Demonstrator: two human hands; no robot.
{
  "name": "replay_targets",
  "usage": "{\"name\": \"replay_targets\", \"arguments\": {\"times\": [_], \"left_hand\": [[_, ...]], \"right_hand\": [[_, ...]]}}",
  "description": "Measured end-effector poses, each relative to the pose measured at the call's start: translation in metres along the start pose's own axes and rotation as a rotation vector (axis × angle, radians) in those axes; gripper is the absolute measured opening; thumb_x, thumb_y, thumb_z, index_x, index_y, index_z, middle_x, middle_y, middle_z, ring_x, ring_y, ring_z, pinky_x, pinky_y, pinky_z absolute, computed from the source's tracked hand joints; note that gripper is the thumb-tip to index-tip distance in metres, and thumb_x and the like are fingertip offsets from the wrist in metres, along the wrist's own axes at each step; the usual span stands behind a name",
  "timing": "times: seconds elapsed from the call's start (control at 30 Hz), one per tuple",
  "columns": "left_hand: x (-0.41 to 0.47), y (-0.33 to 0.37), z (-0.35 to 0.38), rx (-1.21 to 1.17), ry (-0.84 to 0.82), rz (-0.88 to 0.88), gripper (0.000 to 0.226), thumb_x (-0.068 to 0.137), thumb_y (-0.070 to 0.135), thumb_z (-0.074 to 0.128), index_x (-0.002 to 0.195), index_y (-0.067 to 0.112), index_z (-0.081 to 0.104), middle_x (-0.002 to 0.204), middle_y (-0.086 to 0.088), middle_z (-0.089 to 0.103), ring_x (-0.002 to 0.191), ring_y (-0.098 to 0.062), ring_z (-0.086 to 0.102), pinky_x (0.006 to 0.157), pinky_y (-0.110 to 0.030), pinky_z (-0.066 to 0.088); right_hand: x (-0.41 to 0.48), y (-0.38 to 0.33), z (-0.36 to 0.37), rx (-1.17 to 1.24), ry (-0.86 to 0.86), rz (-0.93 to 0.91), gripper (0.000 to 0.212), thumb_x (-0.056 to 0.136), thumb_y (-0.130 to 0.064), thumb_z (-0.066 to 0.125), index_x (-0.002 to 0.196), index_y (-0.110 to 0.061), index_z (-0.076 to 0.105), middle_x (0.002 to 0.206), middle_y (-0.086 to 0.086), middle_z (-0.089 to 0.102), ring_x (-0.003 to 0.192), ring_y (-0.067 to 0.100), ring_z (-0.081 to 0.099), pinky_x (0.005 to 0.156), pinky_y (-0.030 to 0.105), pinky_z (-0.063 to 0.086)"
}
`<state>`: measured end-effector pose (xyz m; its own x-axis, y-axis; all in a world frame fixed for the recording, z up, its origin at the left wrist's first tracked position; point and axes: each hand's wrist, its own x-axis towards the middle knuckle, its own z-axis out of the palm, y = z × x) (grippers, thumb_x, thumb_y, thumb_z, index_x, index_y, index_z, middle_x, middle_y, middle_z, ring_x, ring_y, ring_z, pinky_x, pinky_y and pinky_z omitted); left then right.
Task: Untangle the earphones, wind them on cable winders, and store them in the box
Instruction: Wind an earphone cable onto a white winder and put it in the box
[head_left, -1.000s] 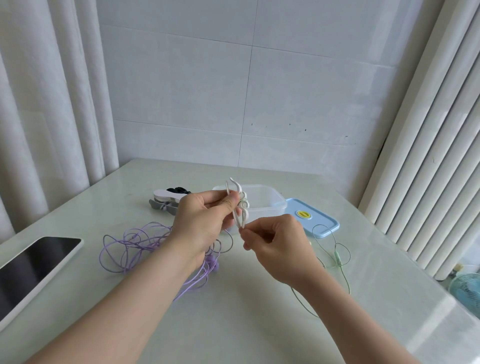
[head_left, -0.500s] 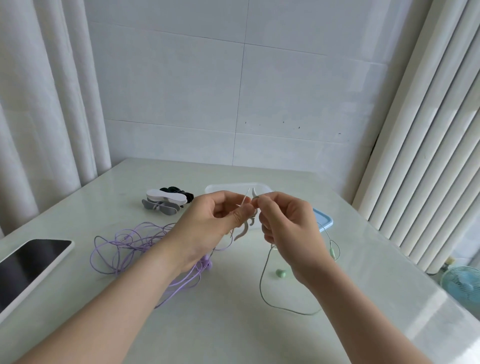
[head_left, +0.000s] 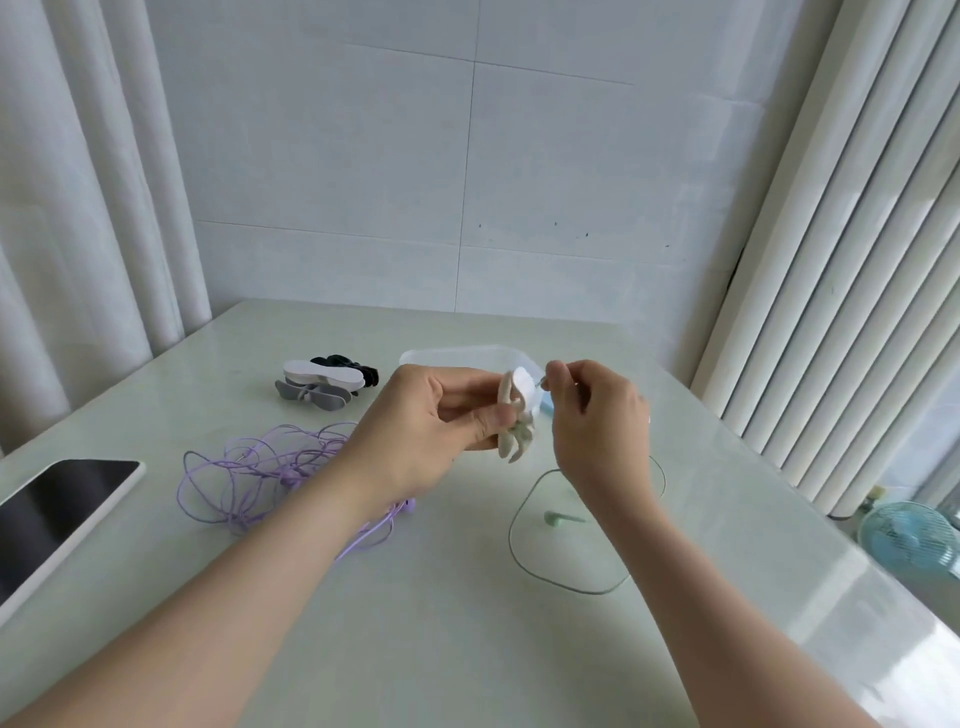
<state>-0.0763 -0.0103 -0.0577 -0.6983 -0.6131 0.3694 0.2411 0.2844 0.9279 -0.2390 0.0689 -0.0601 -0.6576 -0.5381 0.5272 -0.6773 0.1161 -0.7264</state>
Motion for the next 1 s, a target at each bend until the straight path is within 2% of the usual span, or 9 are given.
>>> {"name": "replay_targets", "arguments": {"times": [0.13,0.23,0.37,0.53,0.63,0.7,0.83,0.93,1.0], "left_hand": [[0.004,0.001,-0.002,-0.119,0.139,0.003,0.019,0.095,0.008,0.073,0.114,0.004,0.078,0.112,-0.011,0.08,0.105,-0.029,0.077,0.092,-0.039,0.062],[0.006,0.0,-0.011,-0.067,0.259,-0.047,0.017,0.095,0.017,0.075,0.111,0.014,0.08,0.107,-0.001,0.081,0.102,-0.022,0.078,0.081,-0.032,0.064],[0.008,-0.004,-0.025,0.087,0.384,-0.058,0.015,0.096,0.025,0.076,0.11,0.022,0.08,0.1,0.003,0.082,0.097,-0.014,0.078,0.074,-0.032,0.065],[0.014,-0.012,-0.031,0.033,0.442,-0.063,0.01,0.098,0.022,0.074,0.106,0.019,0.081,0.093,-0.001,0.081,0.086,-0.017,0.074,0.088,-0.039,0.065],[0.015,-0.016,-0.035,0.396,0.347,0.041,0.013,0.101,0.028,0.069,0.109,0.026,0.079,0.096,0.01,0.079,0.09,-0.013,0.074,0.085,-0.037,0.061],[0.013,-0.017,-0.034,0.503,0.219,0.036,0.015,0.103,0.031,0.067,0.113,0.027,0.078,0.097,0.011,0.078,0.088,-0.013,0.072,0.081,-0.033,0.058],[0.005,-0.016,-0.03,0.315,0.044,-0.064,0.034,0.096,0.05,0.062,0.114,0.027,0.079,0.097,0.0,0.078,0.078,-0.013,0.063,0.081,-0.032,0.053],[0.001,-0.008,-0.024,0.19,-0.021,-0.098,0.023,0.101,0.03,0.065,0.115,0.018,0.079,0.09,0.003,0.079,0.068,-0.006,0.063,0.065,-0.018,0.055],[0.002,-0.005,-0.02,0.157,-0.073,-0.109,0.021,0.099,0.025,0.07,0.116,0.016,0.078,0.1,0.001,0.081,0.082,-0.014,0.075,0.081,-0.031,0.063]], "right_hand": [[-0.006,0.002,0.005,-0.244,-0.109,-0.045,0.038,0.105,-0.044,0.049,0.071,-0.029,0.055,0.057,-0.008,0.053,0.071,0.024,0.052,0.053,0.03,0.028],[-0.013,-0.001,0.015,-0.364,-0.215,-0.138,0.034,0.101,-0.042,0.046,0.076,-0.024,0.06,0.065,-0.003,0.062,0.077,0.028,0.057,0.056,0.032,0.042],[-0.023,-0.007,0.021,-0.312,-0.37,-0.243,0.038,0.102,-0.044,0.047,0.083,-0.02,0.07,0.065,-0.001,0.064,0.073,0.026,0.059,0.064,0.037,0.054],[-0.028,-0.017,0.024,-0.145,-0.346,-0.441,0.04,0.096,-0.043,0.048,0.072,-0.014,0.064,0.055,0.003,0.051,0.057,0.025,0.046,0.053,0.041,0.047],[-0.034,-0.023,0.022,0.017,-0.269,-0.416,0.035,0.101,-0.031,0.054,0.067,-0.022,0.049,0.051,-0.004,0.04,0.052,0.019,0.033,0.051,0.04,0.037],[-0.035,-0.026,0.019,0.156,-0.256,-0.343,0.03,0.103,-0.019,0.054,0.074,-0.018,0.051,0.052,-0.009,0.039,0.052,0.014,0.032,0.051,0.034,0.031],[-0.024,-0.026,0.013,0.227,-0.137,-0.233,0.021,0.106,-0.016,0.049,0.085,-0.015,0.054,0.058,-0.013,0.048,0.056,0.012,0.041,0.053,0.024,0.033],[-0.017,-0.015,0.012,0.104,-0.045,-0.217,0.019,0.108,-0.026,0.051,0.089,-0.024,0.054,0.058,-0.009,0.051,0.056,0.017,0.044,0.056,0.039,0.037],[-0.014,-0.009,0.012,0.071,-0.014,-0.184,0.019,0.107,-0.031,0.053,0.089,-0.027,0.057,0.054,-0.009,0.05,0.055,0.018,0.045,0.057,0.04,0.039]]}}
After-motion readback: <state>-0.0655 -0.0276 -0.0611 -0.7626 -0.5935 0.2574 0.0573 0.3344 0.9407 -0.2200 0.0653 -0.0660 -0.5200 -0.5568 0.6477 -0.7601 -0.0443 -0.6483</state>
